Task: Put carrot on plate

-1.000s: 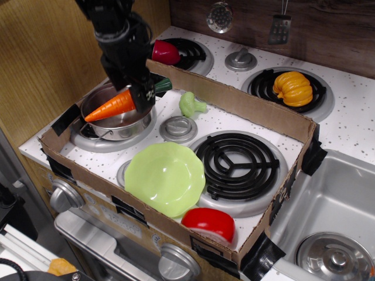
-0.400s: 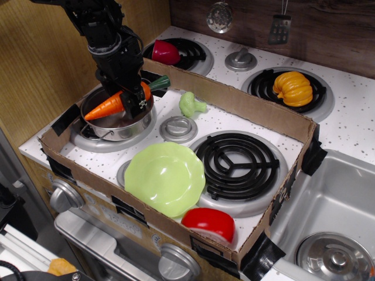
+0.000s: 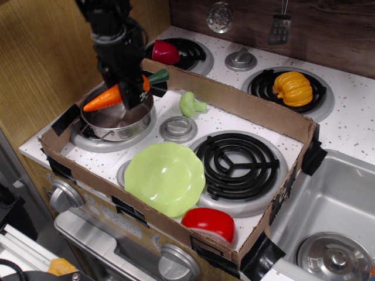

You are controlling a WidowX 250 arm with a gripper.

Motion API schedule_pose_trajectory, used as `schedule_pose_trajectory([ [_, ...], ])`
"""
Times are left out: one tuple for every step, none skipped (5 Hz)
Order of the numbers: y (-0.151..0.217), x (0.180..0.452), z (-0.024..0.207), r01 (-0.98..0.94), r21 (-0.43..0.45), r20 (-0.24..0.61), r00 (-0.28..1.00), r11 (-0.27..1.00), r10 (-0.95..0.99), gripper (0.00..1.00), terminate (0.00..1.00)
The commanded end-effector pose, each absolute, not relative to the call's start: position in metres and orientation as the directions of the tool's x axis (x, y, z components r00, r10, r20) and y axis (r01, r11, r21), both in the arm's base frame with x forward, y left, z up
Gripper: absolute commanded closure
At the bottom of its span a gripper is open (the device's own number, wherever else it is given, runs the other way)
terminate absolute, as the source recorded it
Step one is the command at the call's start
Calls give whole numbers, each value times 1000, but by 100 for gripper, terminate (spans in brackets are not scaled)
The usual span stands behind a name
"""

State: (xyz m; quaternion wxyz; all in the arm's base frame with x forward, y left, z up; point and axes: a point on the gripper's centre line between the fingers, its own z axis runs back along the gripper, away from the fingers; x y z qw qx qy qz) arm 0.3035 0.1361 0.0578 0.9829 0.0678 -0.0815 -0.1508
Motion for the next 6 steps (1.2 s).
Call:
schedule_pose_trajectory([
  [121, 316, 123, 243, 248, 200, 934, 938, -295, 100, 0],
  [91, 294, 127, 154, 233, 245, 946, 960, -211, 100, 0],
  [68, 276, 121, 105, 210, 247, 956, 972, -157, 100, 0],
  [53, 263, 107, 85, 173, 242, 962, 981, -126, 100, 0],
  [42, 257, 90, 188, 144, 240, 946, 971, -219, 100, 0],
  [33, 244, 75, 239, 106, 254, 932, 965, -258, 100, 0],
])
